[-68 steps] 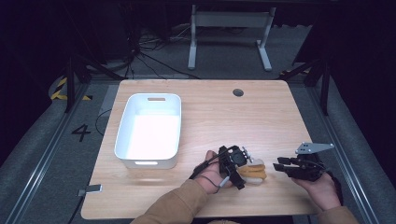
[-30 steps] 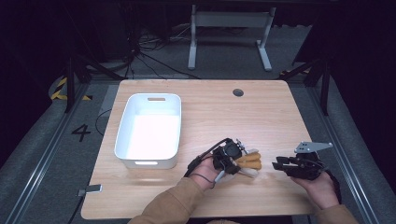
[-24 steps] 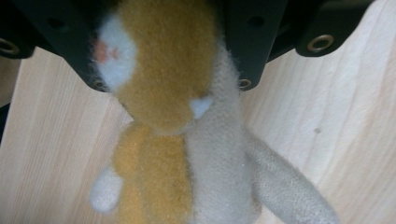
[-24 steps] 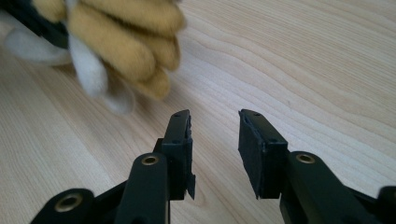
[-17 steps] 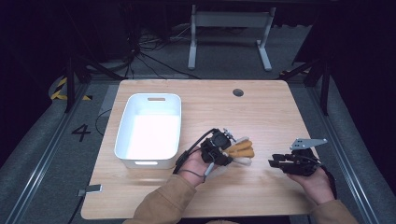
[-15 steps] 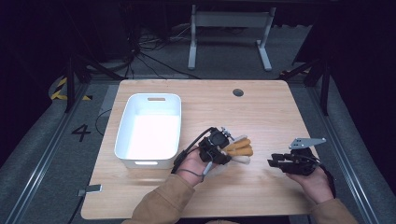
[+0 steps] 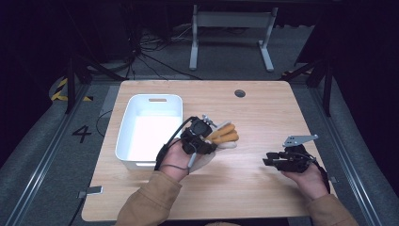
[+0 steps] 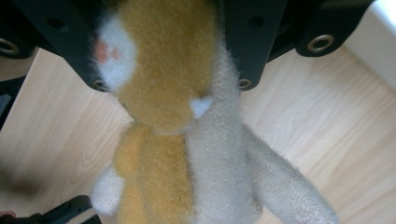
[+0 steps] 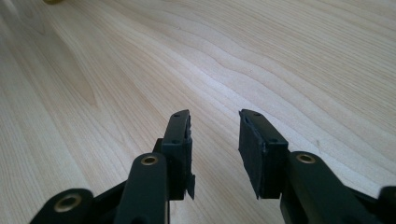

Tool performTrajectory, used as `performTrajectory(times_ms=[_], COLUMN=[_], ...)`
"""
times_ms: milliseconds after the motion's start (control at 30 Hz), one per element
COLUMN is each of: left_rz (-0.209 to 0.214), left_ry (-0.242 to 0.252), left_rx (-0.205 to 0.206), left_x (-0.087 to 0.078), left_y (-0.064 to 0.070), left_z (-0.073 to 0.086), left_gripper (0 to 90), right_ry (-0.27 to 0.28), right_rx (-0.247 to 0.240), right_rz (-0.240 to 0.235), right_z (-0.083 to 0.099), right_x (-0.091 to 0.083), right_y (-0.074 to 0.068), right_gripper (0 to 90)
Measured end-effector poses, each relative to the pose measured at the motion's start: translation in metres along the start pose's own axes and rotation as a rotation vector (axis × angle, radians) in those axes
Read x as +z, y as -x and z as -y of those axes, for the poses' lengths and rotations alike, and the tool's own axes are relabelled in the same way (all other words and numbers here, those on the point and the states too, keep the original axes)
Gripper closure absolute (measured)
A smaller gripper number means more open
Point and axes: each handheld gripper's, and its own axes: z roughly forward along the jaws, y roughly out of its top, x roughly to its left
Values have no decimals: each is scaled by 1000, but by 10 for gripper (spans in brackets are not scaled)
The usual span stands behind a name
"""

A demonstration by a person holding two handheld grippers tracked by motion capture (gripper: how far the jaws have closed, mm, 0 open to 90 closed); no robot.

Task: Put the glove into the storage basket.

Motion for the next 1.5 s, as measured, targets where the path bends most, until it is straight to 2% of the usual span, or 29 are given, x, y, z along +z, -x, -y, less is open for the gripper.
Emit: performTrajectory(times_ms=[167,300,533,667,733,933,967,1100,1167,1233,1500], left_rz=[10,24,8,-14,-28,-95,-109,-136,-145,-171,-234], left_ry=[31,64,101,133,134,149,159,159,158,153,140], left_rx=[-31,-50,-68,-95,-98,-158,-179,-228,-234,-298,-353], left_x=[-14,-25,-42,-54,-57,-63,-65,-68,-69,-70,-73], left_y=[-12,-17,-23,-30,-33,-46,-50,-61,-63,-72,-88], left_z=[2,1,-2,-3,-3,0,2,6,6,10,17], left_gripper=[697,698,697,694,692,692,693,694,694,694,694], right_ry=[-3,-4,-4,-3,-4,-6,-6,-7,-8,-9,-13], right_rx=[2,6,15,18,21,21,20,22,22,20,24], right_rz=[-3,-2,-3,0,-1,1,1,0,0,-2,-3], right_z=[0,1,3,4,5,6,6,6,6,6,6], right_x=[1,1,0,-1,-2,-2,-2,-1,-1,0,0], right_y=[-1,-1,-2,-2,-1,-2,-2,-2,-2,-3,-3], right_gripper=[643,643,642,642,642,643,643,643,643,643,641])
